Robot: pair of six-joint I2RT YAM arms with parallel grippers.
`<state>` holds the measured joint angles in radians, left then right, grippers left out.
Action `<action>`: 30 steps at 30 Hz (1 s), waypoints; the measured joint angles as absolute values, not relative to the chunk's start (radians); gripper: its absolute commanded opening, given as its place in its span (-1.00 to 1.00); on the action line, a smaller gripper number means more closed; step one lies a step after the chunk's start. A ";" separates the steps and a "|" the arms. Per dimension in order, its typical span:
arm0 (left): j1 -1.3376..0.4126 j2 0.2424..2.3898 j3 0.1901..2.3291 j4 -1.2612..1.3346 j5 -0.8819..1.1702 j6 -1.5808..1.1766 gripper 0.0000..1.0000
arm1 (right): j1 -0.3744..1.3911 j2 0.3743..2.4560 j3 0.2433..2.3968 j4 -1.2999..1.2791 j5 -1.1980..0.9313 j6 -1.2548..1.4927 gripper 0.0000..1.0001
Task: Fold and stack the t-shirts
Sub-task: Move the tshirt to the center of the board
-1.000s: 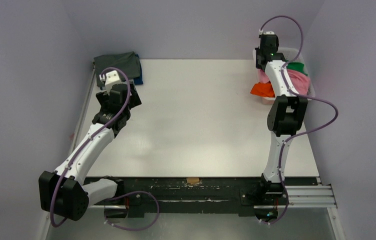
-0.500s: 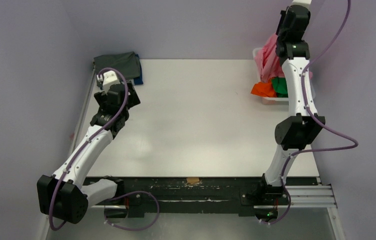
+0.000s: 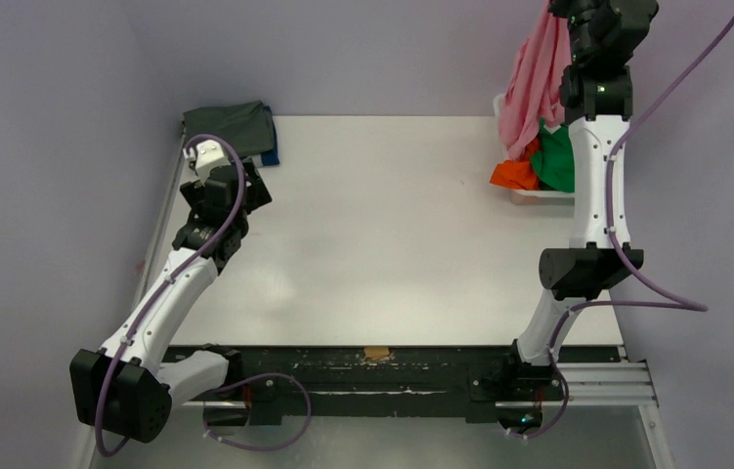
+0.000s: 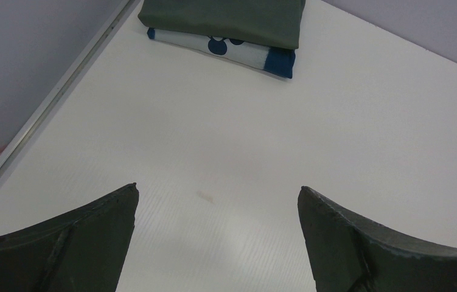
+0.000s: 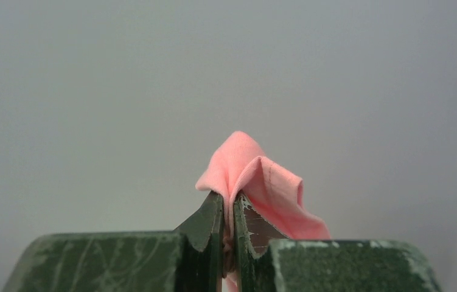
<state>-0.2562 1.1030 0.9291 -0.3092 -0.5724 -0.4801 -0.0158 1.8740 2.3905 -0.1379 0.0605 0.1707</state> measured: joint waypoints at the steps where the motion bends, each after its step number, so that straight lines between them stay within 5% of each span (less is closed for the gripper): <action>1: -0.256 1.102 0.929 -0.309 -0.571 -0.480 1.00 | -0.016 1.874 2.404 -0.133 0.003 0.207 -1.00; 18: -0.249 1.066 0.916 -0.316 -0.554 -0.535 1.00 | 0.263 1.887 2.407 -0.116 -0.716 0.427 -1.00; 24: -0.249 1.062 0.903 -0.323 -0.552 -0.558 1.00 | 0.251 1.769 2.066 -0.125 -0.709 0.378 -0.95; 30: -0.249 1.062 0.902 -0.339 -0.552 -0.573 1.00 | 0.097 1.723 1.618 -0.117 -0.546 0.383 0.24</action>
<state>-0.2489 1.0622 0.9020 -0.3393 -0.5522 -0.5732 0.0971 1.7233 1.6176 -0.1165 -0.5457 0.3828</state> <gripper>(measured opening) 0.999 0.397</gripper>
